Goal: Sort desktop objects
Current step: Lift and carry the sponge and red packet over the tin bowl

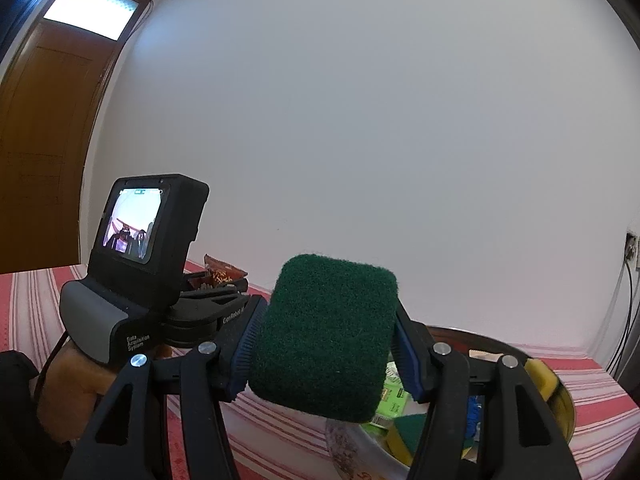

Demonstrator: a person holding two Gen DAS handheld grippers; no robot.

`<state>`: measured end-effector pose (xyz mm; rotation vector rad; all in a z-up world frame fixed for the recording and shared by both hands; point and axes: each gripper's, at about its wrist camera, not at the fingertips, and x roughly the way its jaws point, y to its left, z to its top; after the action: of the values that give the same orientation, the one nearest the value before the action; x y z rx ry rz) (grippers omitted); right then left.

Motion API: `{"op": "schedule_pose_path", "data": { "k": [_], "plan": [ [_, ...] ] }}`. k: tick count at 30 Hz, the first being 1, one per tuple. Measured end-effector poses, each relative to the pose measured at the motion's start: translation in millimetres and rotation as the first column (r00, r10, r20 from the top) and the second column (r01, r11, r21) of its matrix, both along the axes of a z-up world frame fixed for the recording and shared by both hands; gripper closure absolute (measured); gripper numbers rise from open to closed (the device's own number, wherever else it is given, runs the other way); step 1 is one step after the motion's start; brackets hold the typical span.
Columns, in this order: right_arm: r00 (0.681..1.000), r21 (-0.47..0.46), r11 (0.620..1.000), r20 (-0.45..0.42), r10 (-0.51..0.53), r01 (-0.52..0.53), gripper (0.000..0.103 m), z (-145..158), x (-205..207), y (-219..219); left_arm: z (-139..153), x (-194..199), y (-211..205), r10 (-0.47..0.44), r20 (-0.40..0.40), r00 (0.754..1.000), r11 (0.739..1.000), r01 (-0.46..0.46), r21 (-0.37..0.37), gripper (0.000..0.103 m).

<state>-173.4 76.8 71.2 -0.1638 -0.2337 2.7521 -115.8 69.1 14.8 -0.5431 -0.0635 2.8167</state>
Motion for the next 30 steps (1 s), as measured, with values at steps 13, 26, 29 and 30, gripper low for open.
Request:
{"op": "schedule_pose_path", "data": {
  "k": [13,26,29,30],
  "plan": [
    [0.997,0.017,0.998,-0.032,-0.065,0.065,0.041,-21.0,10.3,-27.6,7.5,39.0,28.8,-0.085,-0.024,0.996,0.996,0.086,0.025,0.067],
    [0.972,-0.096,0.972,-0.078,-0.224,0.216,0.041,-17.3,37.4,31.6,27.2,72.9,109.0,-0.241,-0.056,0.969,0.97,0.243,0.018,0.067],
    [0.961,-0.145,0.957,-0.084,-0.263,0.25,0.041,-18.4,51.4,55.0,31.7,71.7,128.5,-0.255,-0.054,0.966,0.967,0.256,0.02,0.067],
    [0.957,-0.165,0.951,-0.084,-0.278,0.262,0.041,-19.4,59.1,65.4,32.6,70.9,133.9,-0.258,-0.048,0.965,0.965,0.26,0.025,0.067]
  ]
}}
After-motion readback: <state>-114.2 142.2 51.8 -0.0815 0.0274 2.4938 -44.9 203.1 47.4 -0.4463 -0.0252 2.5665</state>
